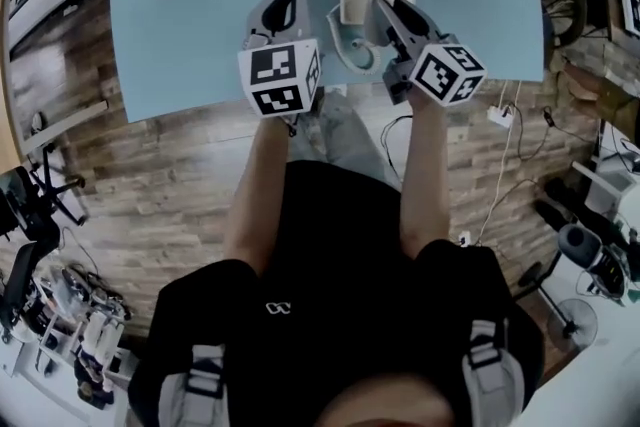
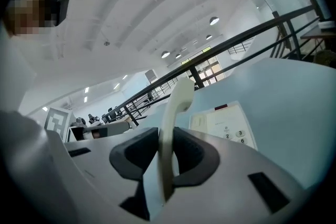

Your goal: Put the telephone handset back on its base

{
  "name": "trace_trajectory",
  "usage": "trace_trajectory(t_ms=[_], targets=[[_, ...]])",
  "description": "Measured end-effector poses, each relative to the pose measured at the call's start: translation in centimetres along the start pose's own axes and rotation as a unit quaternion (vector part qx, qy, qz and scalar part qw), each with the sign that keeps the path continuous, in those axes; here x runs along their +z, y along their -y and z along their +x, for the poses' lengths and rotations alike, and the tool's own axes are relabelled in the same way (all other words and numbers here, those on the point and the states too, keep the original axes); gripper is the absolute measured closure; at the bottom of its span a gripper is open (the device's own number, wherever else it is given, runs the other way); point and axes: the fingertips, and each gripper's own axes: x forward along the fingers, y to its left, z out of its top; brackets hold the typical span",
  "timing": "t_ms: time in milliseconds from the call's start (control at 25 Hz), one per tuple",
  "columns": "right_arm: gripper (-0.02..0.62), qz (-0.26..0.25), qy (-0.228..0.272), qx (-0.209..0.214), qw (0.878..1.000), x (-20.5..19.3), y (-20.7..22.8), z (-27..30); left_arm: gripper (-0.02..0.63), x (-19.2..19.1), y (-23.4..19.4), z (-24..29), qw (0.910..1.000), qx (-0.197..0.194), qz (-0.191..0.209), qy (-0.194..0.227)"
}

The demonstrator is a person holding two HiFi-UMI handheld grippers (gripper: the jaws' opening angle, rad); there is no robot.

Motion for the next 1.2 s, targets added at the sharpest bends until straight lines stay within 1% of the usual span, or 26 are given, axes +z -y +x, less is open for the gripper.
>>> trace_trajectory(t_ms=[120,240,440,640,880,1040,1200], targets=[[0.512,0.01,-0.032,0.012,0.999,-0.9,0.7,2.0,0.606,-0.2,-0.7,0.2,0.9999,0.012,-0.004,-0.002],[0.512,0.024,-0.058,0.021,0.998,-1.9,1.5,3.7,0.606,-0.8,-0.7,0.5,0.9998,0.016,-0.008,-0.008],[0.511,0.038,-0.086,0.026,0.995,-2.8,2.6,6.2,0.606,-1.2,-0.6,1.3,0.9997,0.019,-0.007,-0.013],[0.511,0.038,-0.095,0.034,0.994,-2.9,2.2,8.3,0.606,-1.7,-1.9,1.7,0.9993,0.026,-0.012,-0.024],[0.511,0.048,-0.106,0.04,0.992,-3.5,2.8,8.6,0.606,-1.9,-2.1,1.7,0.999,0.032,-0.019,-0.023],[0.509,0.07,-0.107,0.049,0.991,-3.6,3.1,8.8,0.606,-2.3,-2.2,1.9,0.9988,0.034,-0.018,-0.03],[0.508,0.093,-0.102,0.06,0.989,-3.5,3.6,8.8,0.606,-2.2,-2.0,2.4,0.9989,0.033,-0.02,-0.028]])
